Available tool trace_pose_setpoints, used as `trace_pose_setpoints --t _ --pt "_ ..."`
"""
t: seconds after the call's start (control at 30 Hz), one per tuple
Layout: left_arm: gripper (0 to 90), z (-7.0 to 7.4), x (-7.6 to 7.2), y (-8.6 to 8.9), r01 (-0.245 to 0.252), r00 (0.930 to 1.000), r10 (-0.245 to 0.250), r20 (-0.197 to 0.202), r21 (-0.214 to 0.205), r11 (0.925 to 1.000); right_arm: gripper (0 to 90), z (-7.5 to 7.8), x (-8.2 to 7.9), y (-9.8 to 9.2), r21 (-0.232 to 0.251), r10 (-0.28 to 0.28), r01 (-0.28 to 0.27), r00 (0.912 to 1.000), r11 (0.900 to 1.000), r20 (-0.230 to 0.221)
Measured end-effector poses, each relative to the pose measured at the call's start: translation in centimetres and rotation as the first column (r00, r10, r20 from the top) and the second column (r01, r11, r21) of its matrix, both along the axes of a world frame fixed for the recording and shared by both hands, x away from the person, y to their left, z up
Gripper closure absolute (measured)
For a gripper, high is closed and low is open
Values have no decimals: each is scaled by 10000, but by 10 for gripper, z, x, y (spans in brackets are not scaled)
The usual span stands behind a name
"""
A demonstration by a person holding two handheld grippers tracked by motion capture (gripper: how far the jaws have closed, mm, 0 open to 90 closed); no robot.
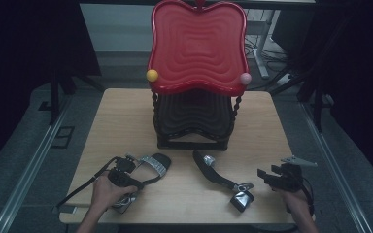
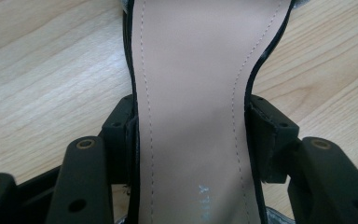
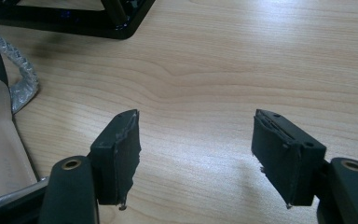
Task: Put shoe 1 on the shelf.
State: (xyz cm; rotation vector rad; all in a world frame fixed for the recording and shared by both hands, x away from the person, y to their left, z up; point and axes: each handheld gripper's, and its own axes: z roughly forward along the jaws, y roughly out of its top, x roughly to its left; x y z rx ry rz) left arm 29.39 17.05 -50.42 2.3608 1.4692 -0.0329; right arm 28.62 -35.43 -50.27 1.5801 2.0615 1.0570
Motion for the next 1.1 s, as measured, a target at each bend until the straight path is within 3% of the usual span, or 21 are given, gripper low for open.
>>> trace_pose_setpoints --t 0.07,0.1,0.13,0.2,0.33,0.37,0.4,0.43,0.47,0.5,0.53,0.57,0.6,0.67,0.7,0.77,0.8,0.83,0.9,1.0,1.1 --pt "428 3 0 6 77 9999 -79 -69 -331 9994 323 0 0 -1 47 -62 62 10000 10000 23" --pt "428 7 -1 13 18 10000 -27 -95 -897 9960 323 0 0 -2 37 -90 90 10000 10000 7" --pt "429 7 -1 13 18 10000 -27 -95 -897 9960 323 0 0 -2 37 -90 90 10000 10000 7" --pt "429 16 -2 24 -18 10000 3 -97 -1629 9866 324 0 0 -2 49 -125 125 9999 9999 11" --pt "429 24 -4 36 -65 10000 61 -26 -2207 9753 323 1 0 -2 82 -135 134 9999 9999 35" --pt "429 29 -5 44 -279 9995 301 38 -2716 9620 324 1 0 -1 73 -88 87 9999 9999 57" --pt "429 31 -6 48 -349 9992 388 78 -2911 9561 324 1 0 -1 58 -58 57 10000 10000 44" --pt "429 31 -6 48 -349 9992 388 78 -2911 9561 324 1 0 -1 58 -58 57 10000 10000 44" --pt "429 35 -6 57 -401 9988 477 147 -3316 9426 323 1 0 -1 62 -46 46 10000 10000 54" --pt "428 35 -6 57 -401 9988 477 147 -3316 9426 323 1 0 -1 68 -49 48 10000 10000 57" --pt "429 38 -7 68 -579 9971 719 232 -3782 9239 324 1 0 -1 72 -46 46 10000 10000 60" --pt "428 39 -7 73 -674 9962 838 242 -3970 9153 324 1 0 -1 63 -45 45 10000 10000 63" --pt "428 39 -7 73 -674 9962 838 242 -3970 9153 324 1 0 -1 63 -45 45 10000 10000 63" --pt "429 42 -7 83 -839 9938 1068 299 -4276 9001 324 1 0 -2 85 -87 86 9999 9999 71" --pt "428 44 -6 90 -1006 9912 1284 307 -4543 8851 324 1 0 -2 100 -112 112 9999 9999 36" --pt "429 46 -6 97 -1132 9881 1493 384 -4766 8718 324 1 0 -3 106 -126 126 9999 9999 35" --pt "429 46 -6 97 -1132 9881 1493 384 -4766 8718 324 1 0 -3 106 -126 126 9999 9999 35" --pt "429 48 -5 103 -1270 9846 1698 417 -4969 8585 324 1 0 -3 108 -124 123 9999 9999 40" --pt "429 50 -4 110 -1365 9811 1876 480 -5160 8457 324 1 0 -2 114 -122 121 9999 9999 42" --pt "428 57 -2 117 -1516 9741 2173 631 -5310 8337 324 1 0 -3 100 -112 112 9999 9999 9" --pt "428 64 1 124 -1602 9679 2405 729 -5580 8142 324 0 0 -3 104 -143 143 9999 9998 13"
